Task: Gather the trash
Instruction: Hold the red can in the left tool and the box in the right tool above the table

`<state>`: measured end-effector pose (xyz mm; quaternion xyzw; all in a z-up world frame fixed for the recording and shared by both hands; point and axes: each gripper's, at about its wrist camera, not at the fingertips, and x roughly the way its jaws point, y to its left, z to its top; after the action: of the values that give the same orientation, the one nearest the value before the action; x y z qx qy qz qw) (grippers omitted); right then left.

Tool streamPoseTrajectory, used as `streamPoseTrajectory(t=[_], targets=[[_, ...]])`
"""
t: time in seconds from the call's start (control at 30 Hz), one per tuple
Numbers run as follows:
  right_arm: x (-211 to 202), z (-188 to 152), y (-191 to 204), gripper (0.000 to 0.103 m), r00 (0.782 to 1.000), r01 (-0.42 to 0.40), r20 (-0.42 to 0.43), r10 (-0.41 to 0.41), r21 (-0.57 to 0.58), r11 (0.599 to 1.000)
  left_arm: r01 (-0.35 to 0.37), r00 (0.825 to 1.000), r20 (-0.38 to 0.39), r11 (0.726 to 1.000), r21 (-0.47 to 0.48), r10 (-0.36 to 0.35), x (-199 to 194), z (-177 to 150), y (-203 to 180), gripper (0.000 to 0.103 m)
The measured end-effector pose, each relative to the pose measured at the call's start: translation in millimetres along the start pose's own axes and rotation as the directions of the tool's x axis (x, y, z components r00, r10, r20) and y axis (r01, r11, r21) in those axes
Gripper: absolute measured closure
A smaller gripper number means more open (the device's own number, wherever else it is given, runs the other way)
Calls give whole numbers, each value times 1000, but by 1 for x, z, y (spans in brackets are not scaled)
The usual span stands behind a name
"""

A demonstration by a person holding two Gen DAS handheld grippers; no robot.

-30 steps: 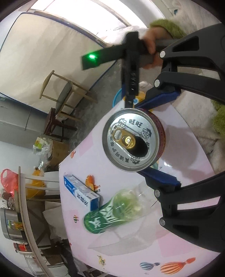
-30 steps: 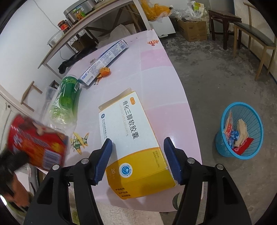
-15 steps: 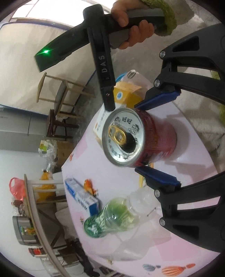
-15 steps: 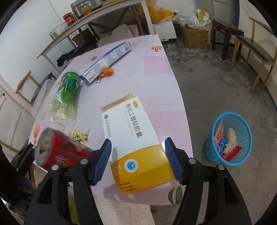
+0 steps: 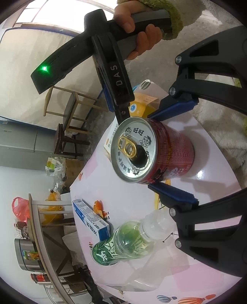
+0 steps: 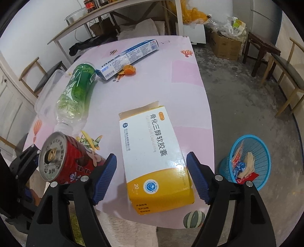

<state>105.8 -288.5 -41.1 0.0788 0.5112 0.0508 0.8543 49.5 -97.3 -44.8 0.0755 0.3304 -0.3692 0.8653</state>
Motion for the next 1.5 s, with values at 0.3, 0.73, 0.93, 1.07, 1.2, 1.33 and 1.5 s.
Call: streamPoseTrajectory(t=[0.3,0.73,0.93,1.07,1.2,1.33,1.5], targets=[[3,7,-5,29,999,-43,-15,43,25,999,-19,1000,9,999,45,19,-9,2,0,41],[16,13,8,25,997,-30,-68,28,-33,999,-20,1000,7,1000,-14,20,-12,-3,16,41],[23,13,13,23,996,17,-82,-22,-69,997,-22,1000,9,1000,-16,22,-11,-3,17,41],[30,9,10,24,996,4,-93,-8,-39,999,-26,1000,11,1000,-10,26,-11,-3,16,41],[31,5,8,33,996,19,-86,-19,-8,1000,-24,1000,13,1000,-9,24,-9,-3,16,41],[27,2,3,33,998,41,-59,-38,48,998,-16,1000,17,1000,-7,16,-8,-1,15,41],[28,1,-5,33,998,44,-48,-40,93,995,-17,1000,25,1000,-15,17,-2,1,16,41]])
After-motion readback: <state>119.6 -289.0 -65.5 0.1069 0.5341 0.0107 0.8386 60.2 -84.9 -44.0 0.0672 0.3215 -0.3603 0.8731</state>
